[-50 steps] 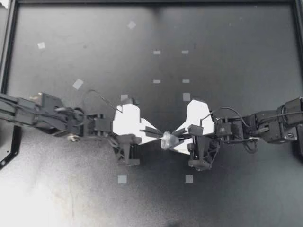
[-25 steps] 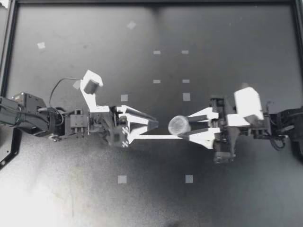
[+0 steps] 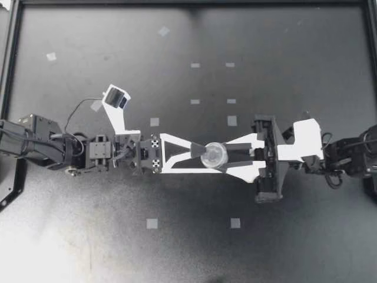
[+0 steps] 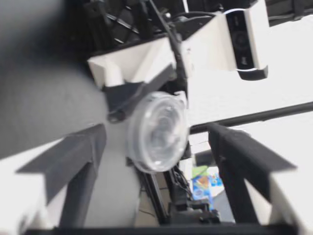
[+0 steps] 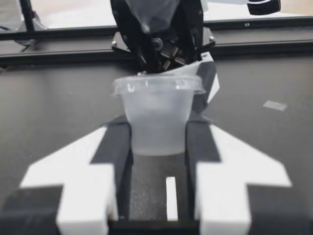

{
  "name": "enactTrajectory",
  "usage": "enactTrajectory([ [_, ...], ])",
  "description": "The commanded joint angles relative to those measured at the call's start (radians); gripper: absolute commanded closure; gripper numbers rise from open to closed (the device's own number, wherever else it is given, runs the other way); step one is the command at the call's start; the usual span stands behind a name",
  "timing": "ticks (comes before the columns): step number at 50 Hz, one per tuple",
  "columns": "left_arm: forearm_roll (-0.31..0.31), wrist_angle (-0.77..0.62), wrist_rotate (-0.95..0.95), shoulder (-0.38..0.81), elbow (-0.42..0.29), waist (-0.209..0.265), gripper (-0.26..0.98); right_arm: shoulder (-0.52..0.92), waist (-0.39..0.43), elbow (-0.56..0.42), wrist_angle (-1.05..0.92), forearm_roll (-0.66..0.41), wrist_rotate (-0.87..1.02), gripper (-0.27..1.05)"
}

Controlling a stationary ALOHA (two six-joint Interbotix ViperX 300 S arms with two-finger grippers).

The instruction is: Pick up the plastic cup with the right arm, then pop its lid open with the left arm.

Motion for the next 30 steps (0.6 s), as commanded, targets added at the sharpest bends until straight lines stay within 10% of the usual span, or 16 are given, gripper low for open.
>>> enactTrajectory([
  [1,0.017,-0.023,-0.006,-0.037,-0.017,-0.003,-0.03,-0.005,-0.018,-0.017,0.008,0.008,-0.002,0.6],
  [30,0.026,-0.025,0.112,-0.075,0.012,0.002,-0.02,0.023,-0.041,-0.011,0.225,0.023,0.089,0.62],
])
